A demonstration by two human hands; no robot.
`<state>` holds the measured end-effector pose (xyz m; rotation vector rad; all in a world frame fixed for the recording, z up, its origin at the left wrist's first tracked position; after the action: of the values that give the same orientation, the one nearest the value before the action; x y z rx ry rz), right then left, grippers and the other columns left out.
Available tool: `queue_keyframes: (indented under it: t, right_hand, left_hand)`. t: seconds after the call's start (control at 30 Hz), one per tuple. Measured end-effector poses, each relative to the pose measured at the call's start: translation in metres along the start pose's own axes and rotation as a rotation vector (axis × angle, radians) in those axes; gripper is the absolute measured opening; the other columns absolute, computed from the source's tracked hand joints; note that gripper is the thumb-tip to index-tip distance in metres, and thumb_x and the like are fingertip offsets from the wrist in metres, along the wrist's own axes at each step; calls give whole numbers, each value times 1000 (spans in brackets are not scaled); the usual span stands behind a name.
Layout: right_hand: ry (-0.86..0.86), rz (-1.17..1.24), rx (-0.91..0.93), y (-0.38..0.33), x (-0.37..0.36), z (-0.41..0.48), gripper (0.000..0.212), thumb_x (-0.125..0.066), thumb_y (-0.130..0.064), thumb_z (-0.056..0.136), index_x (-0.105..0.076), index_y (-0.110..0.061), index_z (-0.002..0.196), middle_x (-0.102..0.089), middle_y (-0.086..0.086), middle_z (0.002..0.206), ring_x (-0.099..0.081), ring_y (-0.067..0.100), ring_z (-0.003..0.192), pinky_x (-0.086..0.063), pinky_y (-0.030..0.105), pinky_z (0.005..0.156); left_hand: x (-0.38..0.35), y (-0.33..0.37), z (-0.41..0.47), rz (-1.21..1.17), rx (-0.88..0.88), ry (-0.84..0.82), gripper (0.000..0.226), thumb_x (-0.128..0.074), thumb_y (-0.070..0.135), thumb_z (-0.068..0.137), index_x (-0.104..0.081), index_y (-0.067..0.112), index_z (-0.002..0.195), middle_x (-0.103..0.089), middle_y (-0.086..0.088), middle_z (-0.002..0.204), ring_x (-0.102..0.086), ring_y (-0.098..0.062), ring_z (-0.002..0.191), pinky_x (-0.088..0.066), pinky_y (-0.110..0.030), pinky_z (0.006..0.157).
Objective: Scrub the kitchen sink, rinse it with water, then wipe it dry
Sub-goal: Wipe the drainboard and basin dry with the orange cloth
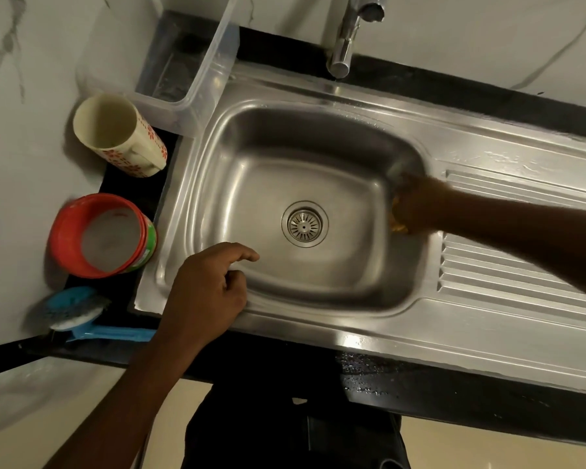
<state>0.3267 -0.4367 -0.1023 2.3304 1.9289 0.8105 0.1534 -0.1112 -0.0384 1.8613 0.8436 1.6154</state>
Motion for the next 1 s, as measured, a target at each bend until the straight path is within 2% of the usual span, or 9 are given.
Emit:
queue_keyframes:
  t: [0.13,0.23,0.4,0.53,0.67,0.8,0.9,0.93,1.0]
  right_hand:
    - [257,28,-139,46,3,-7,54,-46,-38,99,-61,-8,141,-57,15,148,-46,31,142,-33,27,118]
    - [156,14,-154,32,-1,-8,47,-49,-45,96,-70,-16,126,-62,8,138,-52,32,137,-43,44,115]
    - [14,296,135,-66,-5,-30,44,-44,-50,102,-72,-18,114,-74,4,117,-67,29,115,-48,34,97]
    - [-110,480,161,-108,2,-36,50,-34,-52,107,-70,-18,108,-73,7,107,-64,30,92,-47,33,81]
    - [-97,413,107,-90,-12,-25,37,-45,-45,96,-69,-21,109,-73,3,113,-69,29,108,-52,41,100]
    - [70,127,-45,-38,-20,3,36,-47,-46,99,-72,-24,113,-74,-2,122,-62,25,124,-33,45,118]
    - [175,-125,-109,7,-17,18,39,-52,-49,102,-70,-27,129,-63,1,144,-39,31,150,-12,51,128]
    - [212,-236,-140,20,-12,16,41,-53,-48,102,-67,-27,135,-59,0,150,-35,29,153,-13,49,129]
    - [290,0,-208,49,-4,20,46,-61,-34,101,-57,-31,146,-57,-13,147,-45,15,144,-35,21,118]
  left_hand:
    - [-2,3,2,3,-13,-6,40,-62,-9,89,-75,19,116,-72,11,97,-59,-18,54,-56,-22,62]
    - [-5,3,5,-2,-14,0,39,-62,-7,90,-75,19,116,-73,11,101,-61,-16,54,-61,-39,66]
    - [-13,6,11,-12,11,0,41,-61,-7,88,-76,22,112,-75,10,100,-58,-19,51,-59,-41,63]
    - [-19,11,18,-7,1,-27,40,-60,-5,88,-76,24,111,-75,13,102,-59,-17,53,-59,-41,64]
    - [-21,12,24,11,-10,-28,39,-61,-4,88,-77,24,111,-75,14,106,-60,-16,54,-59,-40,67]
    - [-22,12,26,9,-19,-34,38,-60,-1,88,-76,25,110,-75,14,104,-60,-16,55,-59,-39,69]
    - [-20,10,25,3,-21,-31,37,-52,9,85,-76,26,110,-74,15,102,-64,-15,59,-59,-41,71]
    - [-19,8,24,-1,-14,-30,38,-51,10,85,-76,26,109,-74,15,100,-64,-16,59,-59,-42,70]
    - [-19,6,22,-10,-3,-33,38,-53,8,85,-76,25,110,-74,14,98,-60,-17,54,-59,-42,68]
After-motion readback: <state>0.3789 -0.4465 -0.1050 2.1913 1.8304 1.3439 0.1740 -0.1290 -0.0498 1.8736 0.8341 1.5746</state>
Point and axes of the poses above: each hand's wrist, its own z-axis towards the middle knuckle, its own x-axis out of the back of the hand, y = z × x, the point moved 5 cm from there along z, towards the middle knuckle
